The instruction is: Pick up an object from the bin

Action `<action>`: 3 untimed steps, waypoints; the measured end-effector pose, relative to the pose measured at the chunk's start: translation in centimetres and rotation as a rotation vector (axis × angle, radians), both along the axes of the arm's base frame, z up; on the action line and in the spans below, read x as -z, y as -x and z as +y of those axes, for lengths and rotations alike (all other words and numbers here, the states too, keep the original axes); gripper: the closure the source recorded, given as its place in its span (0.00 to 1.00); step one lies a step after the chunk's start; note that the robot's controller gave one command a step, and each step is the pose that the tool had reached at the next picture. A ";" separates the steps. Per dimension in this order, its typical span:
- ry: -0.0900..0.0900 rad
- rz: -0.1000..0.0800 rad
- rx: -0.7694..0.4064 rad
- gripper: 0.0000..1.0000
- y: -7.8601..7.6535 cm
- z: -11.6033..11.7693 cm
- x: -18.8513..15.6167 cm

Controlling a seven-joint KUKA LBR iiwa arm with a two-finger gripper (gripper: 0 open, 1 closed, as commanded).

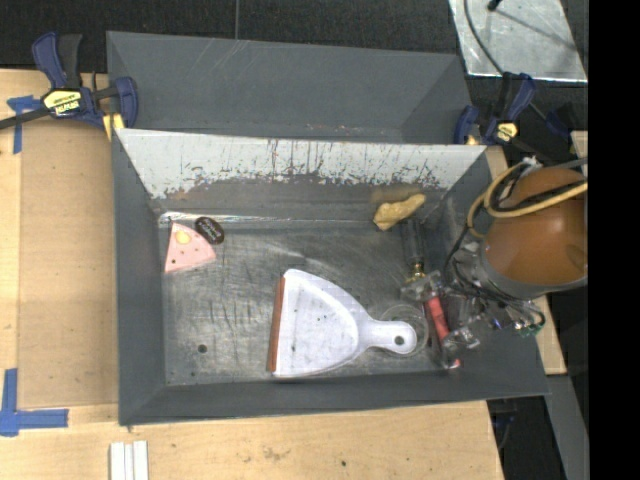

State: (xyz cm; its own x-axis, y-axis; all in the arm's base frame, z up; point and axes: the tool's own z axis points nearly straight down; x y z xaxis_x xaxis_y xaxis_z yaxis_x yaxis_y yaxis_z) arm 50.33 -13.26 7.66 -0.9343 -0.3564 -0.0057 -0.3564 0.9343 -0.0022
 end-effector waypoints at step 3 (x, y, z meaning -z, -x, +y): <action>0.000 0.003 0.095 0.00 0.8 2.9 -0.8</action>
Offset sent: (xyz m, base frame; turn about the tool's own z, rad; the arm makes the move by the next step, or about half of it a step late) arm 0.0053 0.0248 0.0382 0.1770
